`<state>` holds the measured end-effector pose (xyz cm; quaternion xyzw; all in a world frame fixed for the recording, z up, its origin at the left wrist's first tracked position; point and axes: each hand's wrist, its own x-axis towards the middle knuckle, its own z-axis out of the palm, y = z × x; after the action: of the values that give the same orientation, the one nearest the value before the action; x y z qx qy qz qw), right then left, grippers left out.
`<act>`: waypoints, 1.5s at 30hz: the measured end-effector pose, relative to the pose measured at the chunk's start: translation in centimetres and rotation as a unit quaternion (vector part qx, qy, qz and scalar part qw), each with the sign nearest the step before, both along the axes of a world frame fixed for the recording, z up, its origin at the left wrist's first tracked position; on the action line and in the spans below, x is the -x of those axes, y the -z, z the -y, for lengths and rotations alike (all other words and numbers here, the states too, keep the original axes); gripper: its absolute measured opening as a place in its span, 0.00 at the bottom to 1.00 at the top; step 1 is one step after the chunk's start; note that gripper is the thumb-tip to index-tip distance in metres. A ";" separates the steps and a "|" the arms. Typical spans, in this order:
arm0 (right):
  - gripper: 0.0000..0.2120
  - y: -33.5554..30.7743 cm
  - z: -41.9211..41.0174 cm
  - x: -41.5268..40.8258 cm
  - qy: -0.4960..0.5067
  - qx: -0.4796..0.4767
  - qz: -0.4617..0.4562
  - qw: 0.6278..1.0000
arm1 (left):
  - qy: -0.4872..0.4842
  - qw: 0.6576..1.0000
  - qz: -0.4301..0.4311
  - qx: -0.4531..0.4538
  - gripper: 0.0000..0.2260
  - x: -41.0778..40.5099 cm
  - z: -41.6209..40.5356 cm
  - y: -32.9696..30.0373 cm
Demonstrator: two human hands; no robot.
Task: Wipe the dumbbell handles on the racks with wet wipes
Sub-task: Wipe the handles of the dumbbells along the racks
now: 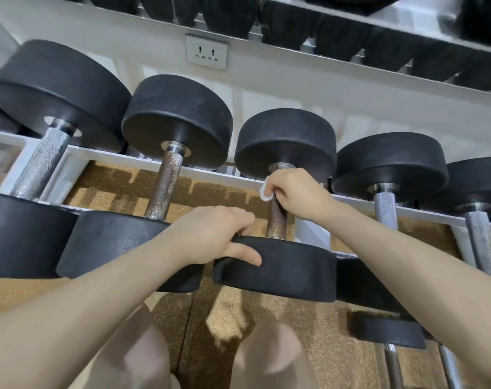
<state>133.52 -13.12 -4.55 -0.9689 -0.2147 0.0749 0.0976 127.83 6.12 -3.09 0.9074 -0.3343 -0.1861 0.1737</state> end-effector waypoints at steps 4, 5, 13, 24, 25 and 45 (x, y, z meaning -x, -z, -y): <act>0.09 -1.7 0.8 2.5 -0.024 -0.036 -0.128 0.991 | 0.003 1.000 0.004 0.003 0.20 -0.1 0.0 0.0; 0.09 -2.0 1.0 3.0 -0.038 -0.032 -0.173 0.984 | 0.004 1.000 0.006 0.003 0.20 0.0 0.0 0.0; 0.10 -0.4 2.1 2.5 0.409 -0.479 -0.092 0.771 | 0.009 1.000 -0.006 0.005 0.19 -0.1 -0.1 0.1; 0.15 1.0 3.6 3.9 0.354 -0.315 -0.428 0.769 | 0.012 1.000 0.009 0.015 0.20 -0.1 -0.1 0.5; 0.14 1.0 3.7 4.5 0.339 -0.278 -0.453 0.776 | 0.009 1.000 0.009 0.020 0.20 -0.1 -0.2 0.5; 0.08 1.7 3.8 4.8 0.366 -0.308 -0.411 0.776 | -0.018 1.000 -0.006 0.002 0.32 0.1 0.0 0.3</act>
<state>128.70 -16.89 -6.20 -0.7697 0.2046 0.3545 0.4899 127.71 6.16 -3.34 0.9120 -0.3170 -0.1876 0.1807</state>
